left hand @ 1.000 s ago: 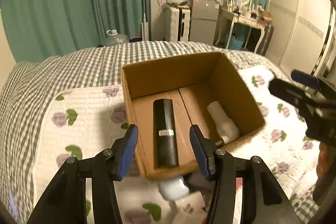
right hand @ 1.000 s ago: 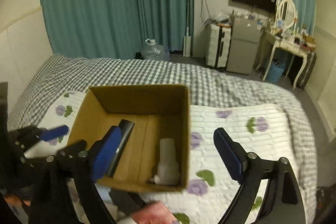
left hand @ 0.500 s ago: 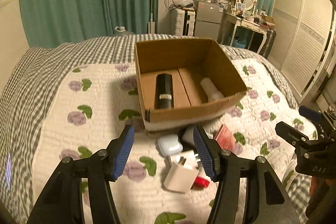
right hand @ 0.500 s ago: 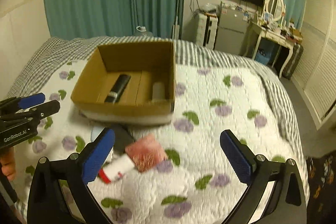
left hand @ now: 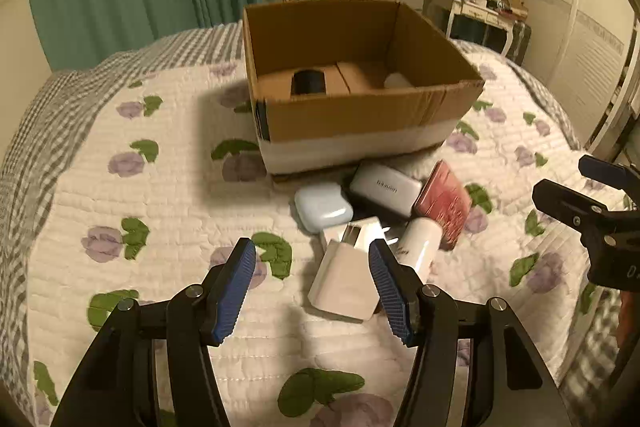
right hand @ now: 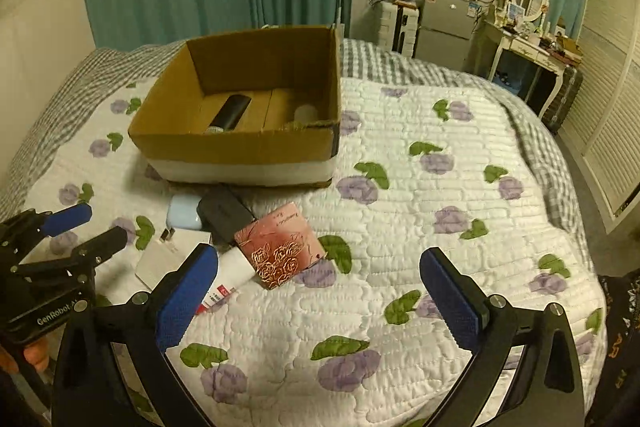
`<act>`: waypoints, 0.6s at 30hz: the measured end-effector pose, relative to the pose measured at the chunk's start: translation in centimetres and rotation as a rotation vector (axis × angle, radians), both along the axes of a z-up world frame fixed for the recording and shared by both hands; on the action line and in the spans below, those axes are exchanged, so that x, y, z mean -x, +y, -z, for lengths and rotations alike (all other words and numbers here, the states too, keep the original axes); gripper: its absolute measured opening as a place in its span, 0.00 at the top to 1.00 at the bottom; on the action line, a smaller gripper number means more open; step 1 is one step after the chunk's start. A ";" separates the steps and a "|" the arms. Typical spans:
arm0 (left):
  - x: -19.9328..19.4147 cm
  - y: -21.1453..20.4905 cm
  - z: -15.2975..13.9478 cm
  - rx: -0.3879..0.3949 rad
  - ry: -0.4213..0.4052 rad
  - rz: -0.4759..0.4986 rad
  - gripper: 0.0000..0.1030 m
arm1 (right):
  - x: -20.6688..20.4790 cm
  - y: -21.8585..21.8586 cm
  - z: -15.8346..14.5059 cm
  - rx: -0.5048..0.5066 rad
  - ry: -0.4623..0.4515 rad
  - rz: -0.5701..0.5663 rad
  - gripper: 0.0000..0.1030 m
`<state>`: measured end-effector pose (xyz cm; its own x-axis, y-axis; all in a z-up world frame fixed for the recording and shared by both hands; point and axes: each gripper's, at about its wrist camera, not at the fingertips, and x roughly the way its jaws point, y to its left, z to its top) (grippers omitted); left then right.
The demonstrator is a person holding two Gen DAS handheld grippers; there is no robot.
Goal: Organize rigid objects
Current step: 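Grasp the white charger with the left tool while the right tool grasps the spray can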
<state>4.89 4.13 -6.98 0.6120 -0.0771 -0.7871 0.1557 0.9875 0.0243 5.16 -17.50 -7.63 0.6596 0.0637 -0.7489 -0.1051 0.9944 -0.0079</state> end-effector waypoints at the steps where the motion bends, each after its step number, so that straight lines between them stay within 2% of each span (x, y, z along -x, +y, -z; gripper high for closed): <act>1: -0.1 0.1 0.4 0.007 0.010 -0.001 0.40 | -0.3 0.1 0.7 0.001 0.015 0.003 0.01; 6: -0.6 -0.3 2.7 0.020 0.067 0.032 0.40 | -1.6 0.5 2.9 -0.021 0.053 0.002 0.01; 11: -0.4 -2.0 5.2 -0.035 0.121 0.107 0.40 | -2.8 1.1 4.9 -0.033 0.084 -0.017 0.01; 18: -1.0 -2.0 5.9 -0.006 0.148 0.094 0.39 | -3.8 0.7 6.5 -0.097 0.115 -0.019 0.01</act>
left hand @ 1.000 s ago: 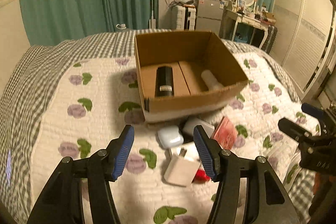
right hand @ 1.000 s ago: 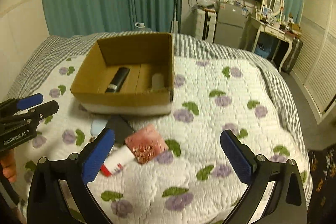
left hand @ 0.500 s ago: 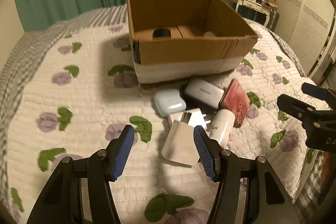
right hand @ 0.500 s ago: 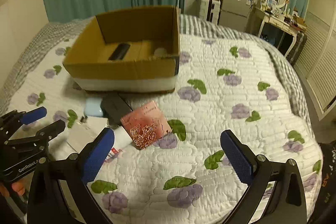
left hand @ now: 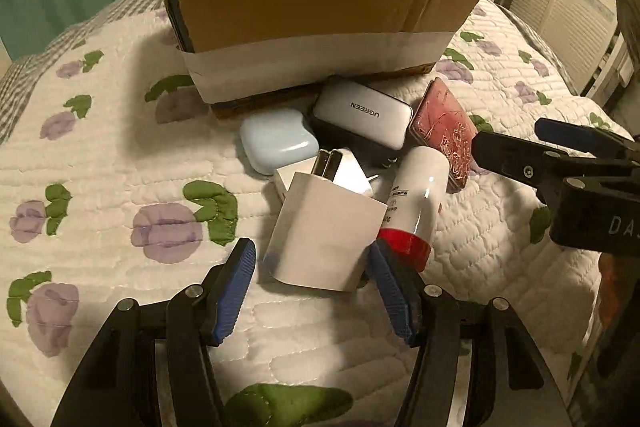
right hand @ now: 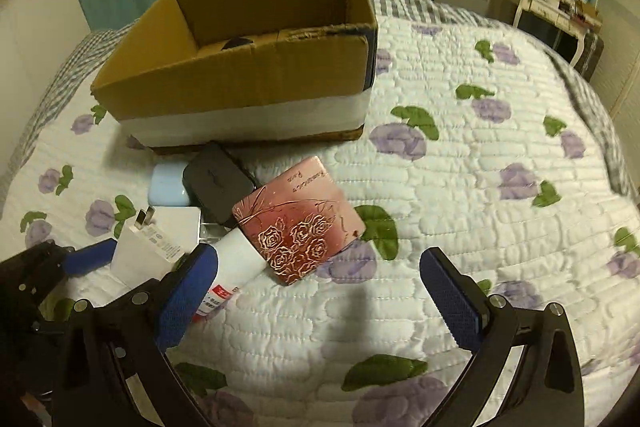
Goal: Organize rigid objects
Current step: 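Grasp the white charger with the left tool while the right tool grasps the spray can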
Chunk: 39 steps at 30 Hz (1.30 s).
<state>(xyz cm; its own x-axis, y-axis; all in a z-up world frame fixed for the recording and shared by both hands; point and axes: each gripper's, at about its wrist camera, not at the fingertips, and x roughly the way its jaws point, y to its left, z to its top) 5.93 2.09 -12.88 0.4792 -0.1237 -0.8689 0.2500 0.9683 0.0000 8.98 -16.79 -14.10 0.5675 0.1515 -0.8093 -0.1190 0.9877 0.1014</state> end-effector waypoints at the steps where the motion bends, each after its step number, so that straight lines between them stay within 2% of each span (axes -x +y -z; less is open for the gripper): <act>1: 0.0 -0.1 0.1 -0.002 0.002 0.001 0.39 | 0.0 0.0 0.1 -0.003 -0.003 -0.006 0.01; 5: -0.2 -1.5 0.9 -0.042 0.026 0.022 0.40 | -0.2 -0.7 0.3 -0.010 -0.004 0.009 0.01; 8: 0.2 -2.9 1.5 -0.122 0.013 0.052 0.44 | -0.1 -1.4 0.3 -0.020 0.001 0.030 0.01; 9: 0.3 -3.1 1.5 -0.115 0.013 0.056 0.48 | 0.0 -1.6 0.3 -0.020 0.000 0.036 0.01; 10: 0.4 -3.1 1.5 -0.091 0.020 0.060 0.62 | 0.0 -1.8 0.3 -0.019 0.002 0.040 0.01; 11: 0.4 -3.0 1.4 -0.077 0.023 0.062 0.65 | 0.1 -1.9 0.3 -0.019 0.003 0.041 0.01; 14: 0.9 -2.9 0.9 -0.069 0.001 0.057 0.68 | 0.4 -1.9 0.1 -0.015 0.012 0.040 0.01; 17: 1.4 -1.8 -1.0 -0.005 -0.035 0.009 0.73 | 0.8 -1.5 -0.5 -0.004 0.012 0.034 0.01; 24: 1.0 1.9 -4.3 0.047 -0.094 -0.066 0.73 | 0.8 1.4 -1.5 0.000 0.046 0.029 0.02; 28: 0.3 3.7 -5.5 0.056 -0.133 -0.099 0.73 | 0.3 4.2 -0.2 0.022 0.114 0.000 0.12; 33: 0.0 5.2 -5.7 0.064 -0.161 -0.101 0.73 | -1.2 7.1 2.6 0.034 0.200 -0.010 0.42; 39: -0.6 6.4 -4.7 0.102 -0.129 -0.090 0.73 | -2.6 7.9 4.2 0.075 0.221 0.019 0.42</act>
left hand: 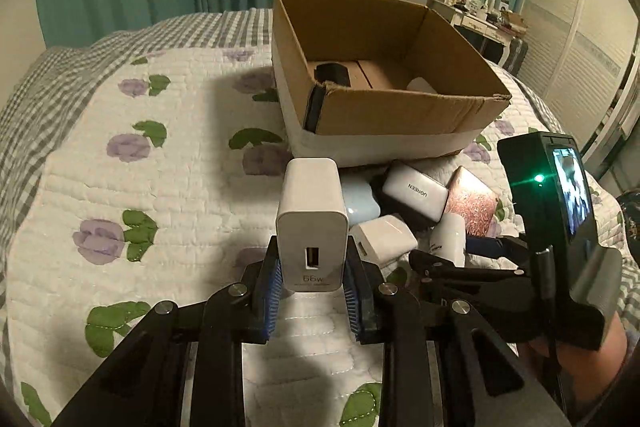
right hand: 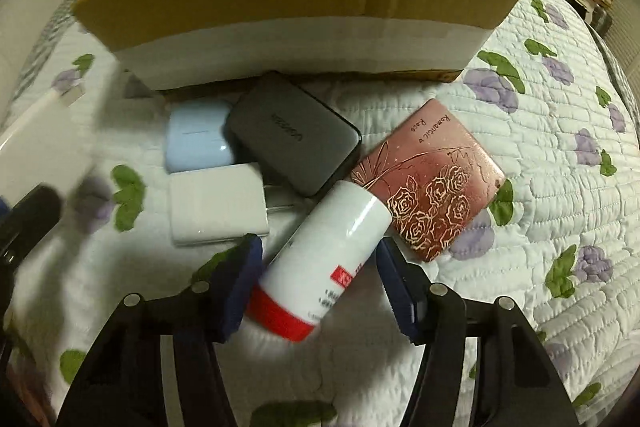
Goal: Organize rigid objects
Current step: 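Grasp the white charger with the left tool while the right tool grasps the spray can, then lower the charger and spray can into the box and open both tools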
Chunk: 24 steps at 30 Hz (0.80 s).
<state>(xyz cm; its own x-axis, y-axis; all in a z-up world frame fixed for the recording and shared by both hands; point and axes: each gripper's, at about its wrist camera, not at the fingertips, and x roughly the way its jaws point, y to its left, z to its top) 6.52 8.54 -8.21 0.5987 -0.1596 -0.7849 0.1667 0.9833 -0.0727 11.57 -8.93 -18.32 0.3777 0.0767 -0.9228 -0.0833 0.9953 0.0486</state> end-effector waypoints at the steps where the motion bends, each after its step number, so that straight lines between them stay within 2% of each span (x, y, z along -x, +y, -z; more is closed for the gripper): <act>1: 0.0 0.0 0.1 0.001 0.003 0.004 0.73 | -0.1 0.0 0.2 0.001 0.004 -0.003 0.42; 5: 0.0 -0.4 0.4 -0.022 0.020 0.015 0.73 | 0.2 -0.1 0.1 0.003 -0.009 -0.016 0.44; 8: 0.4 -0.7 0.2 -0.029 0.013 0.028 0.73 | 1.4 -0.8 -0.9 0.021 -0.054 -0.018 0.56; 10: 0.6 -0.9 -0.1 -0.029 0.006 0.027 0.73 | 2.0 -1.2 -1.6 0.042 -0.075 -0.029 0.59; 13: 1.2 -1.3 -0.9 -0.033 -0.002 0.027 0.73 | 3.3 -1.8 -3.5 0.076 -0.120 -0.043 0.61; 24: 2.6 -4.8 -5.9 -0.034 -0.078 0.034 0.73 | 6.8 -3.3 -10.9 0.026 -0.286 -0.078 0.63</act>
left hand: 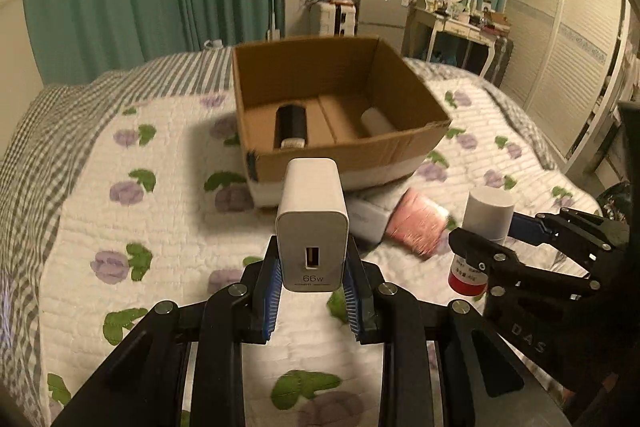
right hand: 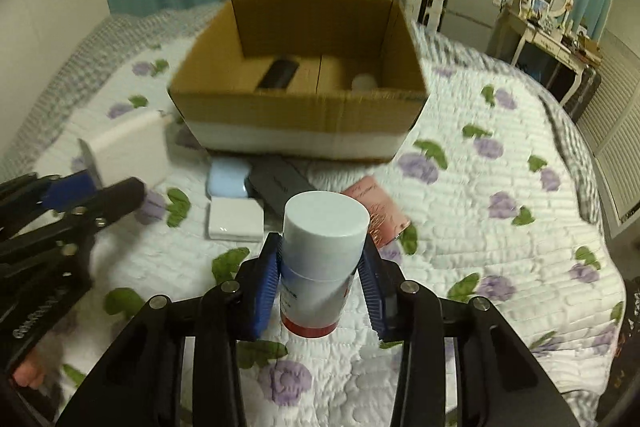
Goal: Organize rigid objects
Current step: 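Lower the charger and spray can into the box and open both tools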
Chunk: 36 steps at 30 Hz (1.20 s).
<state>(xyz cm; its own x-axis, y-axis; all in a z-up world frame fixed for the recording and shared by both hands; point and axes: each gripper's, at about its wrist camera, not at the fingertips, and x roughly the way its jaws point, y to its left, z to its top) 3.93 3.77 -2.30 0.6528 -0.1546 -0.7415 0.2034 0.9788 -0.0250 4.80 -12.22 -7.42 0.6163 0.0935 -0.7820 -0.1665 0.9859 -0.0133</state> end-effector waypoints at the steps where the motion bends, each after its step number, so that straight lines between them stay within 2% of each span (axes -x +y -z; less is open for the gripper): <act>1: 0.0 -0.1 -0.3 0.006 0.000 -0.006 0.73 | 0.0 0.1 -0.5 -0.007 -0.012 -0.001 0.63; 5: -0.2 -0.9 -1.5 -0.013 -0.018 -0.065 0.73 | -0.4 -1.0 -3.2 -0.064 -0.037 0.000 0.63; 10: -1.4 -1.7 -3.6 0.015 -0.050 -0.070 0.73 | -2.9 -2.1 -6.9 -0.109 -0.088 -0.024 0.63; 14: -4.5 -2.3 -5.4 0.030 -0.083 -0.049 0.73 | -5.6 -1.8 -8.8 -0.082 -0.112 -0.072 0.63; 19: -9.1 -2.6 -5.3 0.000 -0.084 -0.058 0.73 | -10.2 -2.0 -10.4 -0.076 -0.136 -0.099 0.63; 23: -12.5 -3.0 -4.1 -0.032 -0.087 -0.039 0.73 | -13.6 -1.6 -9.6 -0.050 -0.126 -0.114 0.63; 26: -15.0 -3.2 -2.4 -0.038 -0.068 -0.028 0.73 | -16.5 -1.4 -7.7 -0.054 -0.092 -0.117 0.63; 33: -17.7 -3.2 1.1 -0.060 -0.026 -0.018 0.73 | -20.5 -1.1 -3.2 -0.055 -0.021 -0.110 0.63; 36: -18.2 -2.6 2.3 -0.037 0.003 -0.033 0.73 | -21.2 -1.5 -2.0 -0.059 -0.011 -0.083 0.63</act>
